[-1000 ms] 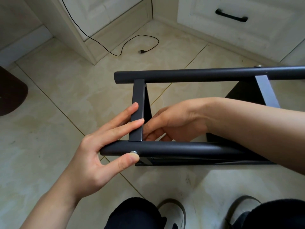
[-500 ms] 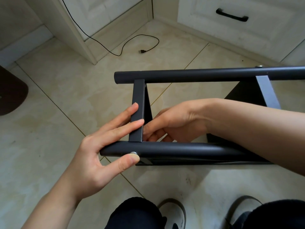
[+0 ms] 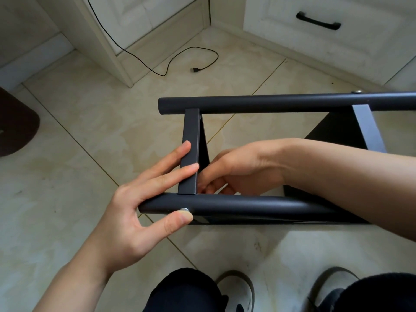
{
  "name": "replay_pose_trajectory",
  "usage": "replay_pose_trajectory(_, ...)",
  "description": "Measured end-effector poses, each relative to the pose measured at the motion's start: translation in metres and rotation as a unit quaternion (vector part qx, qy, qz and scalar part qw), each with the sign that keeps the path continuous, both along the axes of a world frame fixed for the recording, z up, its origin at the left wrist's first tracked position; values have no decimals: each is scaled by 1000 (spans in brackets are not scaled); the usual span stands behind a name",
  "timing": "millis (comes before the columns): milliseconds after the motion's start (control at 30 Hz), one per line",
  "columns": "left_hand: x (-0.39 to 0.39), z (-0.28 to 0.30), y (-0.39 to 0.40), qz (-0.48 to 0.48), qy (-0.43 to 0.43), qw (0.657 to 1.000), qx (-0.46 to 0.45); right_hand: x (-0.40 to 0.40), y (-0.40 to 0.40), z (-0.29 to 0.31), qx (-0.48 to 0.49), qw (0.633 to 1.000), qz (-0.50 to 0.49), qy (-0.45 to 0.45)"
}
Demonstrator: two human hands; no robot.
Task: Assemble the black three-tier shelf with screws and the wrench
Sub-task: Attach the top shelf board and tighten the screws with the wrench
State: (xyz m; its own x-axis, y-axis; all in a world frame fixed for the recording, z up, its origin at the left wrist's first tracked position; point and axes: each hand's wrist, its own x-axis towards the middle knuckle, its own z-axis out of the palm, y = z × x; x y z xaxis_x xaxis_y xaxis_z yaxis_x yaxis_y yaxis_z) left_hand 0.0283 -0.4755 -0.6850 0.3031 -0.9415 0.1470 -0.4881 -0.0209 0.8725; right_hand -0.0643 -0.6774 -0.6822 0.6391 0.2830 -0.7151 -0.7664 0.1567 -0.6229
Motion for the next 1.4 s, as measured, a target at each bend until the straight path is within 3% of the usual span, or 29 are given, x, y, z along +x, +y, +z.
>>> replay_pose_trajectory(267,-1,0,1,0,3,1000,-1,1,7,-2,-67,997,-1,-46)
replay_pose_trajectory(433,-1,0,0,3,4,1000,1,-2,-1,1,-16,999,4,-46)
replay_pose_trajectory(1400,-2,-2,0,5,14,1000,-3,-3,12,1,-5,998,-33,-57)
